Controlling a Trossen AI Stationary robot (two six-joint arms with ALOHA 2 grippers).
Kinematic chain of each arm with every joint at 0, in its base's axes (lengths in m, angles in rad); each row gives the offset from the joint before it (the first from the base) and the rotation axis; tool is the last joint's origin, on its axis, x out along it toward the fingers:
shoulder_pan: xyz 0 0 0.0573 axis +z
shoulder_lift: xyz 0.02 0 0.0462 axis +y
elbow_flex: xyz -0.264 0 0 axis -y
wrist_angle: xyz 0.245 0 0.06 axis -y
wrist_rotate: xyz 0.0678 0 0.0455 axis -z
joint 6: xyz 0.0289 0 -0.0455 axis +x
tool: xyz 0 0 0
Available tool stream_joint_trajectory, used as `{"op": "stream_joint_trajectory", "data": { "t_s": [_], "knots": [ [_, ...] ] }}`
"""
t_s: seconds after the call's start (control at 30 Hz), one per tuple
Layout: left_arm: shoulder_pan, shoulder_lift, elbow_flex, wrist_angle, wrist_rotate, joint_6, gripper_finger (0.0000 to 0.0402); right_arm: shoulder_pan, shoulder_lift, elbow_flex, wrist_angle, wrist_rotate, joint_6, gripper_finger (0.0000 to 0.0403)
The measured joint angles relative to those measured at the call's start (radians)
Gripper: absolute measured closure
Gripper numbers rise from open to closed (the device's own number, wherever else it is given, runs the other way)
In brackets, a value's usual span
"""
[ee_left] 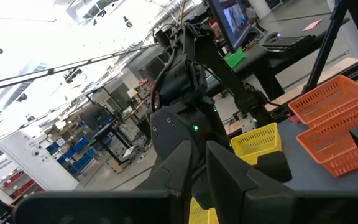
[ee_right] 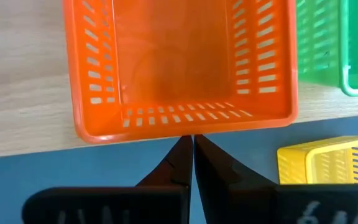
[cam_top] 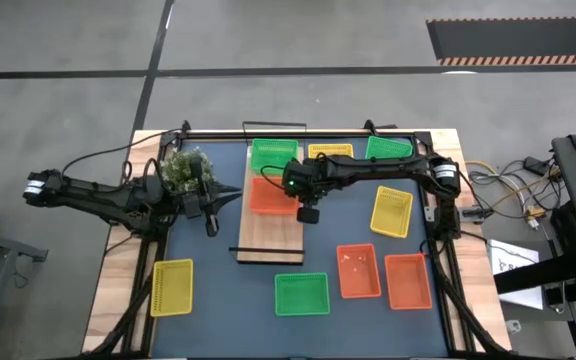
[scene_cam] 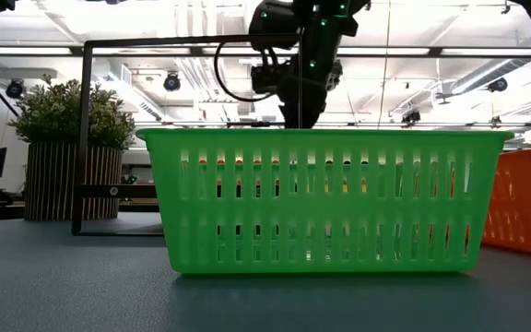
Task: Stack baskets on shelf by color
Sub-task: Put the top orange bin on the shelf, then put the bottom yellow bin on the shelf
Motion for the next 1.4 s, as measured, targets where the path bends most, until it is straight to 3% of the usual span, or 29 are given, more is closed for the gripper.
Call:
{"op": "stream_joint_trajectory", "data": {
  "t_s": [0.57,0.83,1.07,1.4],
  "knots": [
    [0.000,0.000,0.000,0.000,0.000,-0.001,0.0371,0.000,-0.003,0.013,0.026,0.028,-0.060,0.0394],
    [0.000,0.023,0.000,0.000,0.000,-0.008,0.0371,0.008,-0.088,-0.005,-0.013,0.047,-0.059,0.0394],
    [0.000,0.048,0.000,0.014,0.000,-0.008,0.0371,0.025,-0.187,-0.076,0.013,0.047,-0.030,0.0394],
    [0.000,0.078,0.000,0.038,0.000,-0.008,0.0371,0.082,-0.325,-0.325,0.240,0.048,0.012,0.0394]
  ]
}}
